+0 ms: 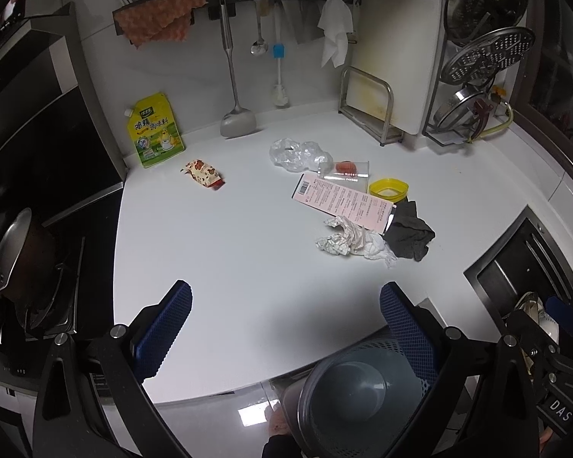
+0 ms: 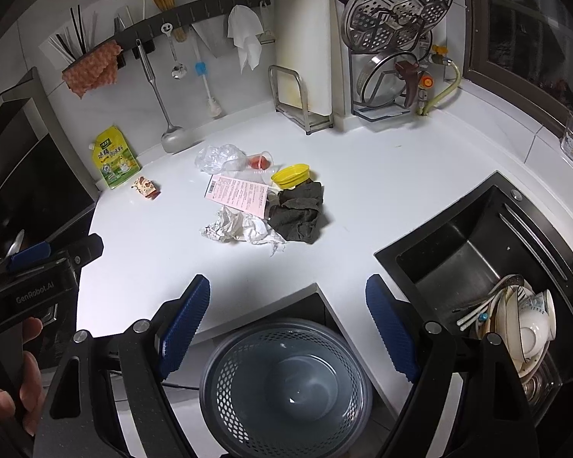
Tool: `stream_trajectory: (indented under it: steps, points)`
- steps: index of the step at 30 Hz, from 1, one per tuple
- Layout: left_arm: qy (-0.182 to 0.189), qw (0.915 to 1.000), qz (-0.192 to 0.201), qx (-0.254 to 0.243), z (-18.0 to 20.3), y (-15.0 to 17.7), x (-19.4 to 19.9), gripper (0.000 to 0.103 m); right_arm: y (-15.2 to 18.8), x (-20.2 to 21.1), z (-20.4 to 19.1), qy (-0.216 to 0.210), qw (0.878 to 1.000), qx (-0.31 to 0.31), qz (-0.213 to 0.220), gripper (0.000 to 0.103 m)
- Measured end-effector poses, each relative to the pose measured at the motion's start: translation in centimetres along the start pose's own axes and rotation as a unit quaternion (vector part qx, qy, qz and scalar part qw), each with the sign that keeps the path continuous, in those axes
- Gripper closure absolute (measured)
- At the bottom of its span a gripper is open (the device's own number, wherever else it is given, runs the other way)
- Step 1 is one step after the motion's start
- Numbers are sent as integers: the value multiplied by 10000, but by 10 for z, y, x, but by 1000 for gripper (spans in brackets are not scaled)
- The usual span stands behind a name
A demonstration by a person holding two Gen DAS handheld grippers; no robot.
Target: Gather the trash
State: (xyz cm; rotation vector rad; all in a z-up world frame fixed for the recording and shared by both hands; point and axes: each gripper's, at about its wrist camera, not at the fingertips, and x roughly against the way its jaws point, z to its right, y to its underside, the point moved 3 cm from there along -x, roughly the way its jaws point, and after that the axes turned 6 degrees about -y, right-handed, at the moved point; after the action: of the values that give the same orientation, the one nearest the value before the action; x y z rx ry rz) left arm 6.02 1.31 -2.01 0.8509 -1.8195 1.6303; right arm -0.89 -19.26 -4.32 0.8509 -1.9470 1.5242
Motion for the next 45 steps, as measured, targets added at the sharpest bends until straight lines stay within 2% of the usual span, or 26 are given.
stream_trajectory:
  steps: [10,19,45]
  points:
    - [58,9999,75,59,2,-10,-2,6,-3,-5,-2,11,10000,13,-32,23]
    - [14,10000,81,51,5,-1,1,6,4,-4,1,-28,10000,-17,-4,23]
    - [17,9999,127,108,5,0,10,6,5,7,1,-43,9999,-41,116,23]
